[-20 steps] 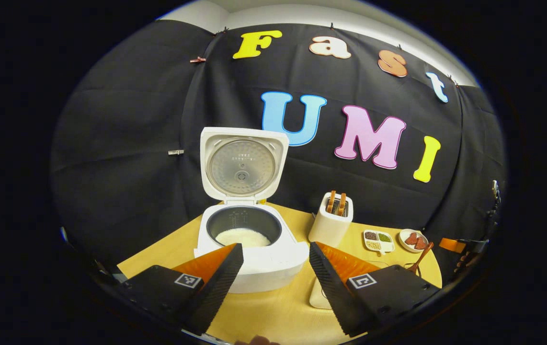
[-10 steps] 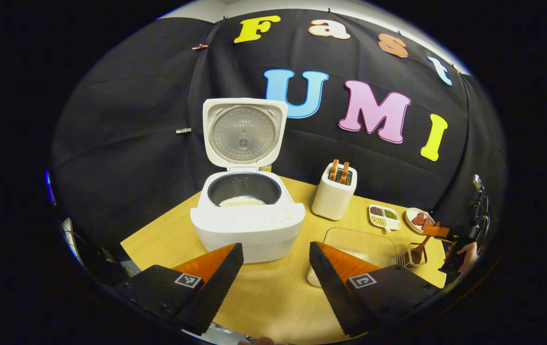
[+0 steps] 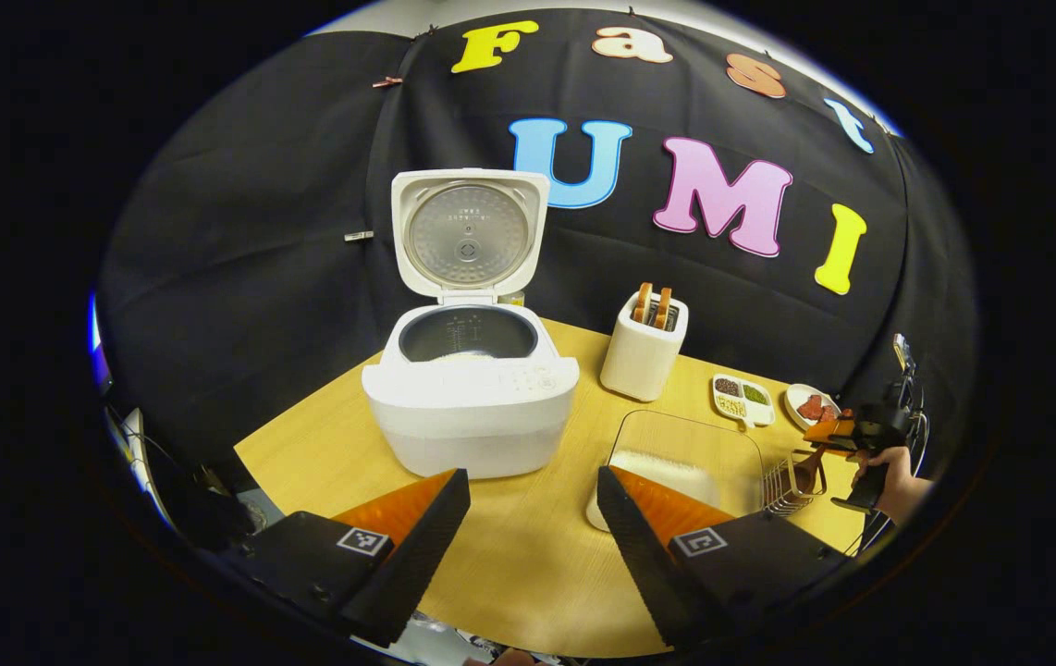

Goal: Close the left gripper, press the button to open the rice cooker; take a wooden spoon from the chopstick holder with the right hand, scoop a spoonful of rice and pour it into the rice cooker, then put the wooden spoon back into the chopstick holder.

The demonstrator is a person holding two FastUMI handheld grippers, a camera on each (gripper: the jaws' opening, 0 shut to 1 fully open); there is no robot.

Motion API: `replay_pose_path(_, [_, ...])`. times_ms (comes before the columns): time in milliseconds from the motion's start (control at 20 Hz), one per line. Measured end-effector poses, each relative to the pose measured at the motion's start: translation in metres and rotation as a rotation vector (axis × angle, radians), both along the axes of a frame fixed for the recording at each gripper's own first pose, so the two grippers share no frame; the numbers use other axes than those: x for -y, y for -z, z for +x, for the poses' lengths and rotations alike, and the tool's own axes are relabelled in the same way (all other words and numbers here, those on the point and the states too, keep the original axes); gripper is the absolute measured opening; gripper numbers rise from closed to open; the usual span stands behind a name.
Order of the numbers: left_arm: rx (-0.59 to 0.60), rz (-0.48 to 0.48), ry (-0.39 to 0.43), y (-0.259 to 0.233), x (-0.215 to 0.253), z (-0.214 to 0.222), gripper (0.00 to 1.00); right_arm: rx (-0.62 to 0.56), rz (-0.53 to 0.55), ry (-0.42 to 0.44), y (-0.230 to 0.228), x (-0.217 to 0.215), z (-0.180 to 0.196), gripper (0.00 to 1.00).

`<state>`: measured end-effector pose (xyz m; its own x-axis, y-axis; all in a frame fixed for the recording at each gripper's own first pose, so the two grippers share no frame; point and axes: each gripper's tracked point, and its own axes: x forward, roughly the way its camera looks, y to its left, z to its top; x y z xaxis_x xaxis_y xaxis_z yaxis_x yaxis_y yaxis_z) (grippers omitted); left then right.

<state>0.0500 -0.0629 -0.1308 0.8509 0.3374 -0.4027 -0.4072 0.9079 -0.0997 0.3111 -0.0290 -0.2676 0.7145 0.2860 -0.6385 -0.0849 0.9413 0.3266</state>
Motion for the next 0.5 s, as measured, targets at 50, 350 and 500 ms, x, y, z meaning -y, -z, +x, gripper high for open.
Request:
replay_pose_path(50, [-0.001, -0.002, 0.000, 0.002, 0.000, -0.001, 0.96, -0.007, 0.011, 0.009, 0.001, -0.002, -0.001, 0.16])
replay_pose_path(350, [0.020, -0.033, 0.005, 0.002, 0.002, -0.006, 0.96, 0.110, 0.019, -0.012, -0.046, -0.004, -0.007, 0.17])
replay_pose_path(500, [0.031, -0.034, 0.025, 0.000, -0.001, -0.009, 0.96, 0.180, 0.021, -0.025, -0.080, -0.009, -0.013, 0.17])
